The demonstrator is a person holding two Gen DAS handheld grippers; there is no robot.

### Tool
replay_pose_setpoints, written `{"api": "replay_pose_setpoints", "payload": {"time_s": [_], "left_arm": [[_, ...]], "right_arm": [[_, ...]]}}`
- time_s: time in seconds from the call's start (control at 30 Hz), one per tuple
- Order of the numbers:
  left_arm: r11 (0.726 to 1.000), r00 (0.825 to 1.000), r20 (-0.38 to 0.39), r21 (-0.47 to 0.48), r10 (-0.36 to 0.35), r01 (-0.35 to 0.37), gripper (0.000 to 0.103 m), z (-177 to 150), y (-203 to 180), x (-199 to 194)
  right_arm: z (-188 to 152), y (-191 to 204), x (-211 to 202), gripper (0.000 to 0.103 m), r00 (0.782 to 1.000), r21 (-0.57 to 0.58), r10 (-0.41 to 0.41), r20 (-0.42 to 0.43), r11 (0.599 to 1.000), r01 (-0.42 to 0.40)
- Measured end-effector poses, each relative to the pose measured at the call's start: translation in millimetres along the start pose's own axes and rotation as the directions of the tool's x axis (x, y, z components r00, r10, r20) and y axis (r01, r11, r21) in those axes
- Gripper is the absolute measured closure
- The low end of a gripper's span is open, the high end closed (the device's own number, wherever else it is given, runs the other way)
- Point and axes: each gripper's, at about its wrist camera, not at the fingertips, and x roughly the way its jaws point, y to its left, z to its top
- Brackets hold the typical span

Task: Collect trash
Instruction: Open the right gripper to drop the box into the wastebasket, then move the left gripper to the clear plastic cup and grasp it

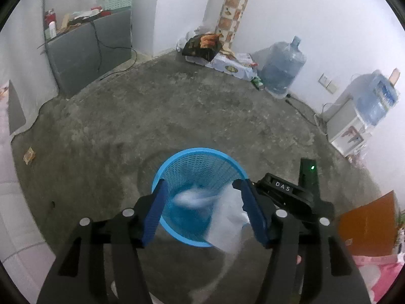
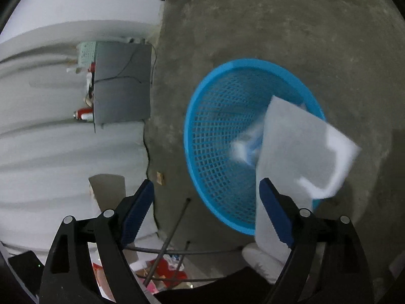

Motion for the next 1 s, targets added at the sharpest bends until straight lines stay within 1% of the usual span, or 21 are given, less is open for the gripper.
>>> {"api": "replay_pose_setpoints", "payload": {"time_s": [0.1, 0.17, 0.2, 0.27, 0.33, 0.37, 0.4, 0.47, 0.57, 0.6, 0.63, 0.67, 0.7, 0.73, 0.77, 0.8, 0.87, 0.9, 0.93, 0.97, 1.0], "left_arm": [[0.999, 1.000, 0.027, -0.037, -0.015, 0.016, 0.041, -5.2, 7.9, -27.2], [0.998, 0.998, 0.048, -0.060, -0.028, 0.031, 0.039, -10.0, 13.4, -48.0], [0.997, 0.998, 0.057, -0.069, -0.029, 0.033, 0.036, -12.5, 16.0, -57.1], [0.996, 0.996, 0.079, -0.085, -0.034, 0.041, 0.034, -19.3, 20.7, -76.9], [0.994, 0.995, 0.094, -0.095, -0.045, 0.054, 0.027, -26.5, 25.8, -94.5], [0.993, 0.994, 0.099, -0.103, -0.044, 0.054, 0.025, -31.1, 29.4, -103.6], [0.992, 0.994, 0.103, -0.116, -0.042, 0.054, 0.024, -35.8, 33.0, -112.2], [0.985, 0.992, 0.111, -0.156, -0.059, 0.076, 0.019, -50.8, 45.4, -134.8], [0.979, 0.992, 0.126, -0.198, -0.024, 0.049, 0.014, -75.1, 61.9, -168.9], [0.978, 0.991, 0.132, -0.206, -0.003, 0.031, 0.011, -82.1, 67.0, -177.8], [0.976, 0.989, 0.137, -0.217, 0.053, -0.022, 0.010, -92.9, 74.6, -193.2], [0.973, 0.986, 0.143, -0.223, 0.084, -0.051, 0.010, -99.0, 78.5, -202.8], [0.969, 0.981, 0.151, -0.232, 0.121, -0.084, 0.009, -105.8, 83.4, -214.3], [0.961, 0.972, 0.163, -0.248, 0.168, -0.124, 0.008, -114.6, 90.6, -229.7], [0.948, 0.960, 0.177, -0.272, 0.217, -0.164, 0.006, -124.5, 98.6, -246.6], [0.940, 0.953, 0.183, -0.289, 0.243, -0.184, 0.006, -130.3, 104.6, -255.8], [0.902, 0.926, 0.184, -0.353, 0.329, -0.250, 0.006, -150.4, 120.3, -281.9], [0.872, 0.910, 0.171, -0.398, 0.377, -0.286, 0.006, -162.4, 129.9, -295.6], [0.852, 0.901, 0.162, -0.427, 0.402, -0.303, 0.006, -171.6, 138.8, -304.3], [0.828, 0.892, 0.153, -0.463, 0.425, -0.315, 0.006, -182.6, 146.7, -314.2], [0.800, 0.883, 0.142, -0.505, 0.448, -0.325, 0.006, -194.9, 156.0, -325.8]], "right_arm": [[-9.7, -5.0, -12.0, 0.021, 0.999, -0.007, 0.037, 0.015, 0.999, -0.037], [-7.9, -7.0, -21.3, 0.021, 0.998, -0.018, 0.053, 0.026, 0.998, -0.053], [-9.9, -3.3, -28.3, 0.021, 0.997, -0.027, 0.064, 0.037, 0.998, -0.063], [1.9, -1.3, -28.4, 0.021, 0.995, -0.046, 0.083, 0.052, 0.996, -0.081], [-0.7, 5.3, -34.9, 0.021, 0.994, -0.085, 0.090, 0.068, 0.993, -0.084], [1.0, 7.0, -32.0, 0.021, 0.994, -0.110, 0.085, 0.073, 0.991, -0.077], [-4.9, 15.3, -38.4, 0.021, 0.995, -0.148, 0.061, 0.084, 0.988, -0.048], [-10.9, 27.7, -38.7, 0.021, 0.995, -0.222, 0.017, 0.102, 0.975, 0.006], [-30.0, 56.7, -39.9, 0.021, 0.986, -0.341, -0.064, 0.151, 0.933, 0.113], [-35.2, 66.7, -38.4, 0.017, 0.983, -0.373, -0.076, 0.168, 0.918, 0.135], [-46.5, 86.3, -39.4, 0.015, 0.975, -0.424, -0.097, 0.200, 0.888, 0.175], [-69.5, 120.9, -39.7, 0.014, 0.958, -0.511, -0.123, 0.259, 0.824, 0.244], [-69.5, 120.9, -39.7, 0.012, 0.958, -0.511, -0.123, 0.259, 0.824, 0.244], [-80.0, 133.9, -37.0, 0.008, 0.952, -0.548, -0.126, 0.281, 0.793, 0.266], [-108.1, 162.7, -34.0, 0.008, 0.934, -0.633, -0.128, 0.334, 0.703, 0.323], [-128.1, 179.4, -33.4, 0.008, 0.924, -0.684, -0.117, 0.365, 0.639, 0.351], [-164.1, 203.6, -32.5, 0.008, 0.913, -0.756, -0.076, 0.400, 0.536, 0.376], [-175.6, 210.3, -30.8, 0.008, 0.911, -0.773, -0.064, 0.408, 0.506, 0.382], [-191.3, 218.9, -28.4, 0.008, 0.908, -0.794, -0.052, 0.415, 0.467, 0.389], [-200.9, 223.9, -26.7, 0.008, 0.907, -0.806, -0.048, 0.418, 0.442, 0.395], [-216.4, 231.5, -22.8, 0.008, 0.905, -0.820, -0.047, 0.423, 0.403, 0.405]]}}
